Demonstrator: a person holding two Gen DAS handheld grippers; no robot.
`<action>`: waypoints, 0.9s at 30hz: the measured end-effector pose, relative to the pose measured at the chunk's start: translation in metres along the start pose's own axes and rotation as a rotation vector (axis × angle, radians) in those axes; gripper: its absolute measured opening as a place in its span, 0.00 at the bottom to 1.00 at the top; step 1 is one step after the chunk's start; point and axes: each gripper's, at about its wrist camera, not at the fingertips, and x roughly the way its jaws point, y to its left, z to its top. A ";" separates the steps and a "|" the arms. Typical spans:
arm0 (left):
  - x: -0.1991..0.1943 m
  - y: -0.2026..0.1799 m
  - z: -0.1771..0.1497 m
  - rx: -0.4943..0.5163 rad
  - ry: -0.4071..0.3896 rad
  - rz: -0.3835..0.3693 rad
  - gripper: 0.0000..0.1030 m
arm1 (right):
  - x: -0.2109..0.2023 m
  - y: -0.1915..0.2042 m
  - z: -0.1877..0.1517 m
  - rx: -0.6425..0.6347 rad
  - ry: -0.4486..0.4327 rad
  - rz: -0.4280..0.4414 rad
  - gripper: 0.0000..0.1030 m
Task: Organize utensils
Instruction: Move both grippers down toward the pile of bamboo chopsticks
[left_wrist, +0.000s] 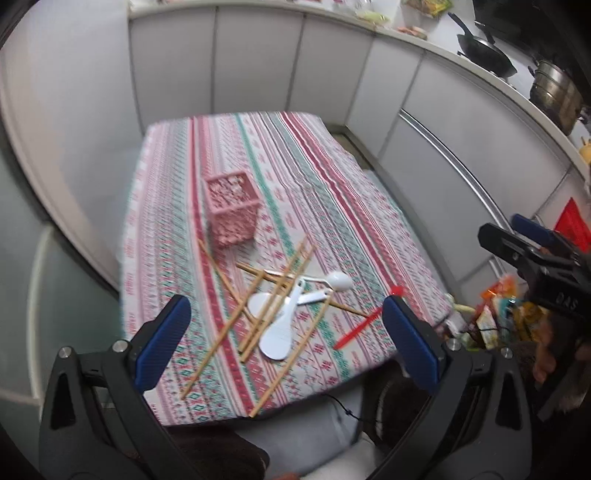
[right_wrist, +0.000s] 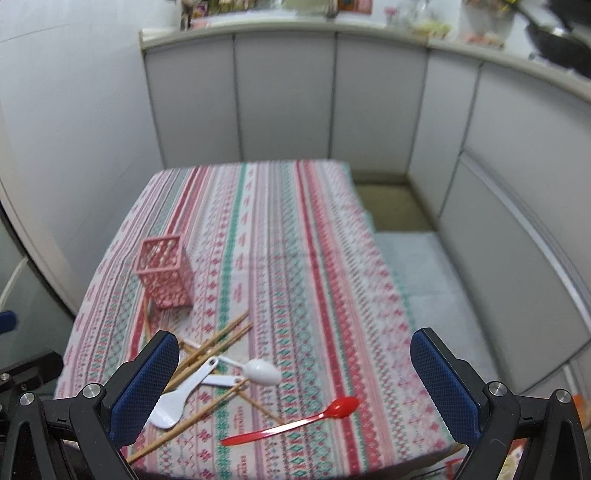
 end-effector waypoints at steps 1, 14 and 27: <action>0.006 0.004 0.003 -0.003 0.017 -0.013 0.98 | 0.006 0.000 0.002 -0.004 0.018 0.010 1.00; 0.140 0.040 0.009 0.075 0.301 -0.014 0.45 | 0.136 -0.013 0.008 0.076 0.309 0.183 0.94; 0.206 0.049 0.008 0.182 0.409 -0.064 0.24 | 0.218 -0.001 -0.005 0.095 0.474 0.252 0.85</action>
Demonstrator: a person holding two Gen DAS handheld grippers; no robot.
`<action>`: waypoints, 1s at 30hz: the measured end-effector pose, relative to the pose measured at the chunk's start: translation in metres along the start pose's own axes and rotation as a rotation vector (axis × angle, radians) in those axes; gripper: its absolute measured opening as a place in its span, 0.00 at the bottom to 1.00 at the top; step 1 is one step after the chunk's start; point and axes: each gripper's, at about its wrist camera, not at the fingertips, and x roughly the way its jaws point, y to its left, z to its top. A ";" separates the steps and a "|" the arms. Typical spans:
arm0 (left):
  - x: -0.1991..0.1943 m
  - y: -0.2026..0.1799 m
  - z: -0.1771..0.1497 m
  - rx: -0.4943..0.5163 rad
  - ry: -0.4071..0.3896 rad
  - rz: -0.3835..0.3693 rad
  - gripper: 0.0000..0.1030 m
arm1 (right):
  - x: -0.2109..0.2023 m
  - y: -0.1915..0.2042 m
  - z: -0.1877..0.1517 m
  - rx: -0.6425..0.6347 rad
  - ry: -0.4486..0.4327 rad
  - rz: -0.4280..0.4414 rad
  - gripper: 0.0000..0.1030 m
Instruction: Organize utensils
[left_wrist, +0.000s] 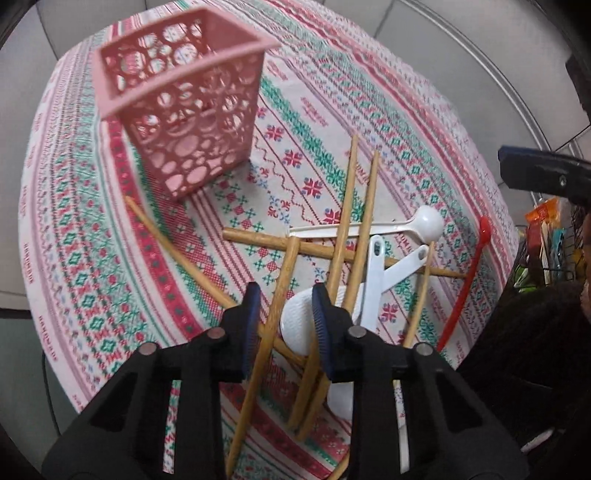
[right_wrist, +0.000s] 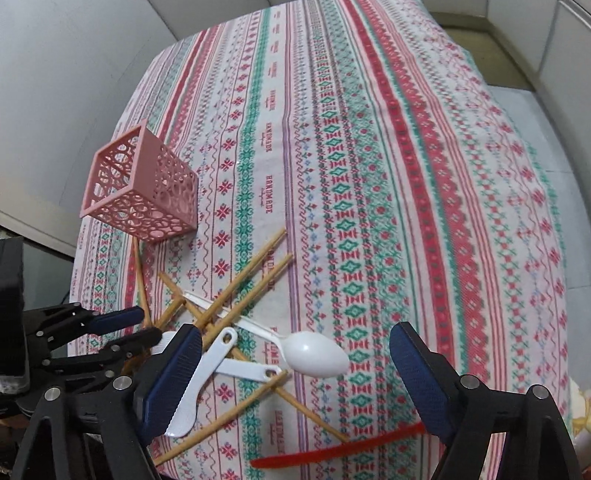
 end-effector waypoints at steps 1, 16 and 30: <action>0.002 0.000 0.002 0.004 0.007 0.005 0.23 | 0.004 0.000 0.002 -0.001 0.009 -0.002 0.85; 0.016 -0.006 0.018 -0.030 0.012 0.047 0.08 | 0.019 -0.002 -0.004 0.001 0.059 -0.018 0.83; -0.042 -0.003 -0.007 -0.050 -0.111 0.092 0.08 | 0.066 -0.004 -0.047 0.199 0.290 0.176 0.40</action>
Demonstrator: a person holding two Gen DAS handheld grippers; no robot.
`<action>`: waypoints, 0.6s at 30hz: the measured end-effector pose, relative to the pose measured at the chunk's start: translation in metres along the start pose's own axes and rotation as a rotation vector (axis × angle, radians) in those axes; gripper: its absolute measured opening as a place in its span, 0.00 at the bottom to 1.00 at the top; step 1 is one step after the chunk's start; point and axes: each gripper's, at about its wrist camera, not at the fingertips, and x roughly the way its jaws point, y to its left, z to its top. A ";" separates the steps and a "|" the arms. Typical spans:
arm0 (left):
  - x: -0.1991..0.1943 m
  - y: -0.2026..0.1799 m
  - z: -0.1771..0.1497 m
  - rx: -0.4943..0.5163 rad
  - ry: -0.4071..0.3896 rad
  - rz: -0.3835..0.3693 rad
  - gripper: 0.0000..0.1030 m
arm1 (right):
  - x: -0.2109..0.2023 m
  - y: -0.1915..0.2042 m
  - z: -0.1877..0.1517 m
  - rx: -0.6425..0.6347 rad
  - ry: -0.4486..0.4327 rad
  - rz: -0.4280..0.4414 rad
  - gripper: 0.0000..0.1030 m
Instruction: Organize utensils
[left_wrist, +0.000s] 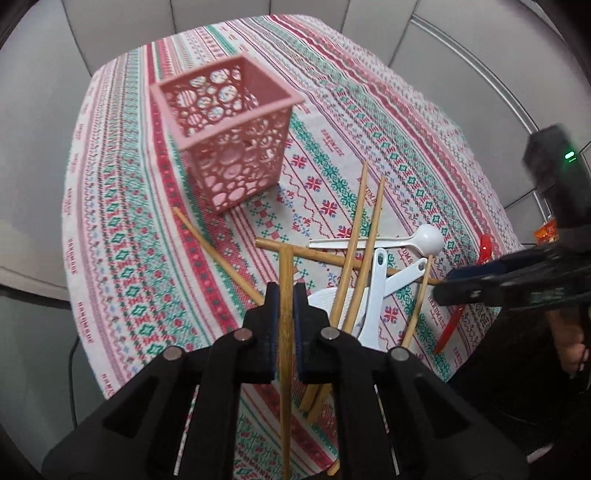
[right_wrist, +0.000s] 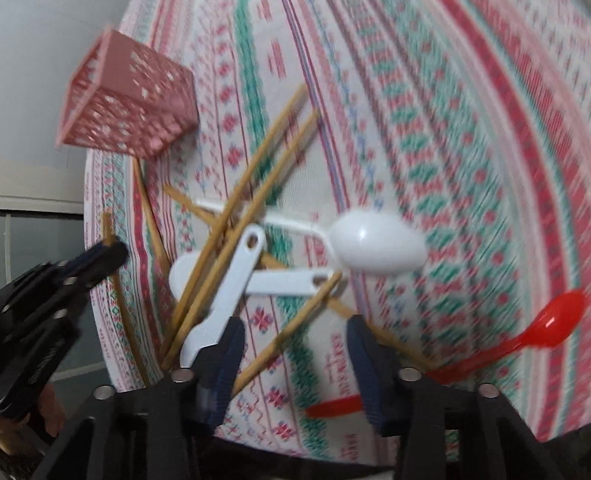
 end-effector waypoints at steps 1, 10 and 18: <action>-0.003 0.003 -0.002 -0.007 -0.006 -0.002 0.08 | 0.005 -0.001 0.000 0.018 0.012 0.012 0.39; -0.011 0.013 -0.007 -0.054 -0.026 0.003 0.08 | 0.035 0.006 0.003 0.081 0.027 0.005 0.29; -0.014 0.014 -0.009 -0.068 -0.037 0.011 0.08 | 0.046 0.011 0.005 0.107 0.011 0.022 0.13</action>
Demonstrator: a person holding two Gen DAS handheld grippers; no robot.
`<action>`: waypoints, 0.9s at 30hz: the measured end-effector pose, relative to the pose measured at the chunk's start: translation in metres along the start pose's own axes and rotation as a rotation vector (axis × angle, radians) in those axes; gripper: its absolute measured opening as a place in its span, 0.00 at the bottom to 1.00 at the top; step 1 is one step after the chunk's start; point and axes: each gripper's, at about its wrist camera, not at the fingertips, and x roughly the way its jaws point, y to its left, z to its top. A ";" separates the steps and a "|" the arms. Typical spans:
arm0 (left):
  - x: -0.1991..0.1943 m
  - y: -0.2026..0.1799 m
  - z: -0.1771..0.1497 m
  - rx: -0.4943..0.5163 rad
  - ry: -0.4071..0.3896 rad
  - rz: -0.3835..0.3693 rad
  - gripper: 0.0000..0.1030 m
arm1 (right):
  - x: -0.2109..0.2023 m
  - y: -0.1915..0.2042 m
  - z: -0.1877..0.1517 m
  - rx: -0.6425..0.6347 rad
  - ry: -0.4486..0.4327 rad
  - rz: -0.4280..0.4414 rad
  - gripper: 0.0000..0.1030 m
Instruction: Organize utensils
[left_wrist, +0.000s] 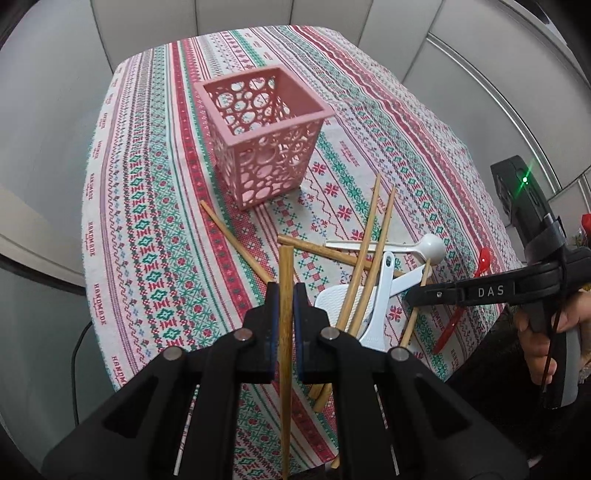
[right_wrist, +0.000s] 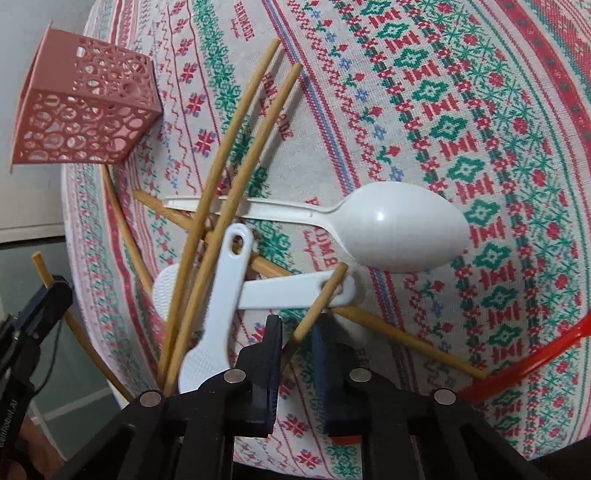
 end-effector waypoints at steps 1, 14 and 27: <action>-0.003 0.001 0.000 -0.007 -0.009 -0.001 0.08 | -0.002 -0.001 0.001 0.004 -0.001 0.011 0.12; -0.049 0.012 0.005 -0.071 -0.148 -0.017 0.08 | -0.050 0.039 -0.011 -0.091 -0.129 0.136 0.05; -0.144 0.016 0.028 -0.162 -0.511 0.009 0.08 | -0.189 0.080 -0.036 -0.303 -0.547 0.109 0.05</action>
